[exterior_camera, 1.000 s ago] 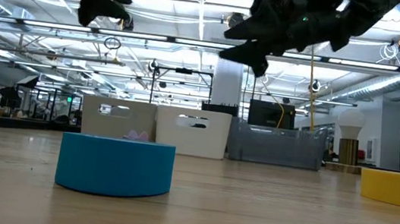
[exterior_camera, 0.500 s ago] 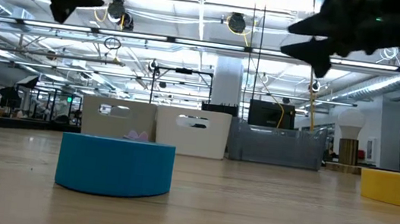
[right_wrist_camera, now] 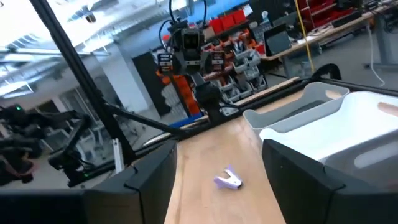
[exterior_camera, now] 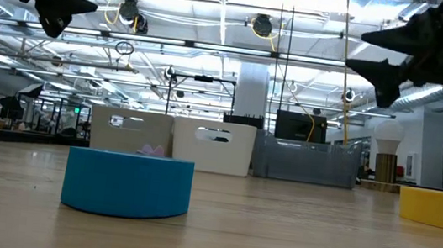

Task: Pick and place Stapler, Stapler remover, tape
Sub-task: Put the green tape into the black bin

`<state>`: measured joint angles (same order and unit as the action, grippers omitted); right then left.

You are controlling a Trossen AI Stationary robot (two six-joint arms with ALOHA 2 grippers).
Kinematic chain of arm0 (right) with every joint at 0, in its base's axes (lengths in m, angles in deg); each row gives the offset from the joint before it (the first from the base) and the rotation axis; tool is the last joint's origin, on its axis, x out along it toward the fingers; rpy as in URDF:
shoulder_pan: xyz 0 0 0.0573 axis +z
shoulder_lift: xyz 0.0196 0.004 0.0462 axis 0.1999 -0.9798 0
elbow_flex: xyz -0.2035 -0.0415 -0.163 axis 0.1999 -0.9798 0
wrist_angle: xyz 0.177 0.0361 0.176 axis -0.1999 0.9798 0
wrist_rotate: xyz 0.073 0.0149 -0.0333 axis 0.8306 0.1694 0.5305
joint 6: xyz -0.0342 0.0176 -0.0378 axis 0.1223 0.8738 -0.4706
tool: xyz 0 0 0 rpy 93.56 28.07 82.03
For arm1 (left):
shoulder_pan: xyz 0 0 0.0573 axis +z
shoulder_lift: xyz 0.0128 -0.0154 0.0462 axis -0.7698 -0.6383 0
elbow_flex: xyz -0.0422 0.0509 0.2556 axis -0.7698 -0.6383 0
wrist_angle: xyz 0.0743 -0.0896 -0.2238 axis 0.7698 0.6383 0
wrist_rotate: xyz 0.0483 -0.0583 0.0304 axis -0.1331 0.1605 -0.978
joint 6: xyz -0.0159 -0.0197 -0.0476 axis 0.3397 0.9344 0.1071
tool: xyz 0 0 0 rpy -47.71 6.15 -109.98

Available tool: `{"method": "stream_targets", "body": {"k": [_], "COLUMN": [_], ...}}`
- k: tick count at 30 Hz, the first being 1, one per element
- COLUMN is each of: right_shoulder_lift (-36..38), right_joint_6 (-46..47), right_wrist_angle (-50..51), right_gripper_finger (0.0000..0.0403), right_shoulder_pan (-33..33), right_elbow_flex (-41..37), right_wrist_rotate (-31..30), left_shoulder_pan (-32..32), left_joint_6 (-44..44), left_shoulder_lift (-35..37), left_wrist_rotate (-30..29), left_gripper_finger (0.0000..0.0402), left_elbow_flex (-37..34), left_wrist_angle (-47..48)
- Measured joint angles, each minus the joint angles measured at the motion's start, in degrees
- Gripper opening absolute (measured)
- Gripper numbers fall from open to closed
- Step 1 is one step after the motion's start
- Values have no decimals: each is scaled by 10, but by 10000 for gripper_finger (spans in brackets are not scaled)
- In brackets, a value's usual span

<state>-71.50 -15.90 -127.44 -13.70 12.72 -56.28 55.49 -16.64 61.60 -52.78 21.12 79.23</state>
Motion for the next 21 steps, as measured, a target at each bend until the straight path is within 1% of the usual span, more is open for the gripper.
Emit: {"method": "stream_targets", "body": {"k": [5, 9, 12, 15, 19, 21], "right_shoulder_lift": [14, 15, 15, 15, 15, 15], "right_joint_6": [7, 7, 9, 14, 18, 18], "right_wrist_angle": [-28, -23, -22, -18, -19, -19], "right_gripper_finger": [230, 230, 232, 233, 229, 227], "right_shoulder_pan": [0, 0, 0, 0, -1, -1], "right_elbow_flex": [-30, -36, -36, -37, -37, -37], "right_wrist_rotate": [-2, -2, -2, -1, 0, 0], "left_shoulder_pan": [-32, -65, -93, -127, -181, -211], "left_joint_6": [33, 59, 89, 139, 202, 232], "left_shoulder_lift": [-25, -74, -132, -201, -296, -339], "left_wrist_rotate": [11, -5, -6, -2, 16, 29], "left_gripper_finger": [170, 170, 170, 170, 170, 170], "left_elbow_flex": [8, 42, 83, 124, 170, 185], "left_wrist_angle": [19, 63, 130, 218, 281, 291]}}
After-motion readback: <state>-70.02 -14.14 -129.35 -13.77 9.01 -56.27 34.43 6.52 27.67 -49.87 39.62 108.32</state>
